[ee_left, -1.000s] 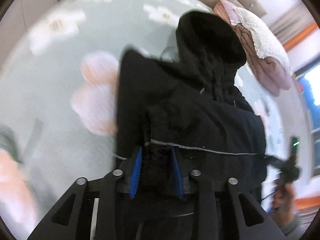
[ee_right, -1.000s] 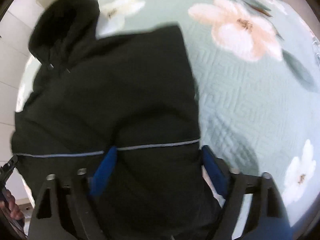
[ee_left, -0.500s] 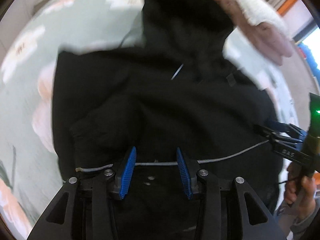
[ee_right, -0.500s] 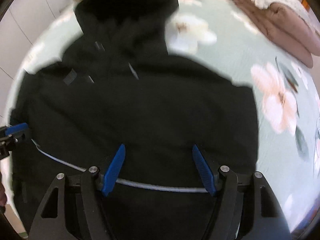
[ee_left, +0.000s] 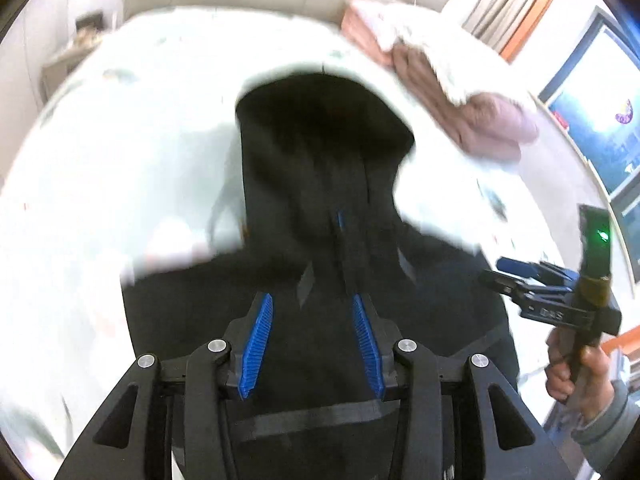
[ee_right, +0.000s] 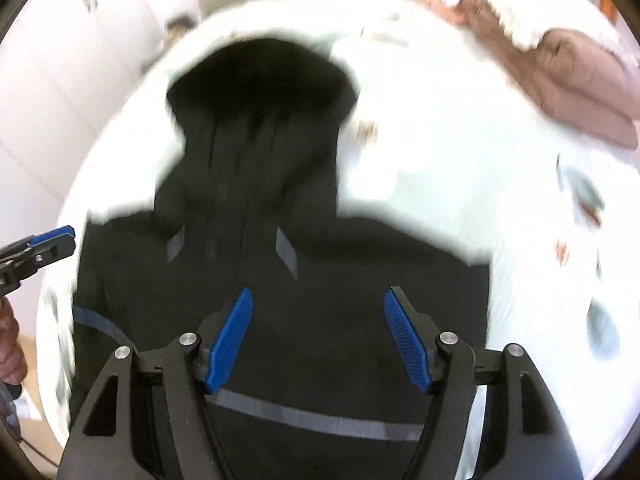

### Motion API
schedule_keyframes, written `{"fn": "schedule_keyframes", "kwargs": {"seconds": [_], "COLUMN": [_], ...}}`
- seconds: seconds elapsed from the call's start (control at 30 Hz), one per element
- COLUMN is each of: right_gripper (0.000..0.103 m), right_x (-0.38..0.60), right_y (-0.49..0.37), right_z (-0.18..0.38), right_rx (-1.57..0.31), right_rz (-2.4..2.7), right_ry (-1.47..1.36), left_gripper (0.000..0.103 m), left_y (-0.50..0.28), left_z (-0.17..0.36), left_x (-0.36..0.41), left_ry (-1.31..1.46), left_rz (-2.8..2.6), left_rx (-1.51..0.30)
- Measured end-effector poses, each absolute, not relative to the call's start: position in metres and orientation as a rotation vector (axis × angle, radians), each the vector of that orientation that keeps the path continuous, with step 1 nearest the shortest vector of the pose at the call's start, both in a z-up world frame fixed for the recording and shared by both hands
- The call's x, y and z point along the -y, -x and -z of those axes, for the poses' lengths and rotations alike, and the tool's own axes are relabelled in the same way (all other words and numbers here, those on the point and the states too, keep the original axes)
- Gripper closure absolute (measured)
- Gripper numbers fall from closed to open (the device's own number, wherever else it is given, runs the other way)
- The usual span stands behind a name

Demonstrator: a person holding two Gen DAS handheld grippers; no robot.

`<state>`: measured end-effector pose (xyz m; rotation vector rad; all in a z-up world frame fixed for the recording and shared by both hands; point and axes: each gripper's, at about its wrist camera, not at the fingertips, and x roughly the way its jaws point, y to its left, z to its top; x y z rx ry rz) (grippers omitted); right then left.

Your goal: Fold large clothes

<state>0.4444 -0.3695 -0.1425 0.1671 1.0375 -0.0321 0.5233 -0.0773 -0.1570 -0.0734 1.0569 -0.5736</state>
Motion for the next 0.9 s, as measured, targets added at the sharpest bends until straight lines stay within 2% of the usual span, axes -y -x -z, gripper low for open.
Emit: {"fn": "schedule_keyframes", "kwargs": {"seconds": [0.1,0.2,0.43,0.47,0.5,0.53,0.57,0.77,0.83,0.9], "right_gripper": [0.031,0.031,0.031,0.035,0.069,0.093,0.096,0.096,0.096,0.096], "right_x": [0.393,0.412,0.438,0.436,0.432,0.43,0.43,0.427,0.415,0.416], "right_y": [-0.495,-0.546,-0.634,-0.643,-0.65,-0.651,-0.652,-0.602,-0.603,-0.613], "right_z": [0.131,0.138,0.186,0.199,0.212,0.219,0.222,0.174,0.184,0.216], "right_rx": [-0.973,-0.955,-1.037,-1.075,-1.117,-1.142,-1.149,-0.944,-0.97,-1.038], "right_rz": [0.064,0.091,0.104,0.088,0.085,0.081,0.08,0.029,0.039,0.076], "right_ry": [-0.216,-0.281,-0.381,-0.391,-0.382,-0.367,-0.357,-0.309,-0.24,-0.222], "left_gripper": [0.06,0.06,0.06,0.06,0.077,0.103,0.103,0.103,0.103,0.103], "left_y": [-0.589,-0.65,-0.738,-0.744,-0.748,-0.748,-0.747,-0.723,-0.722,-0.733], "left_z": [0.153,0.165,0.218,0.228,0.234,0.239,0.241,0.218,0.235,0.272], "left_x": [0.092,0.108,0.133,0.138,0.139,0.134,0.126,0.073,0.077,0.078], "left_ry": [0.054,0.098,0.222,0.227,0.224,0.222,0.233,0.356,0.252,0.226], "left_rz": [0.493,0.48,0.44,0.428,0.41,0.388,0.374,0.417,0.369,0.332], "left_rx": [-1.0,-1.026,-1.122,-1.129,-1.133,-1.131,-1.133,-1.069,-1.105,-1.211]}}
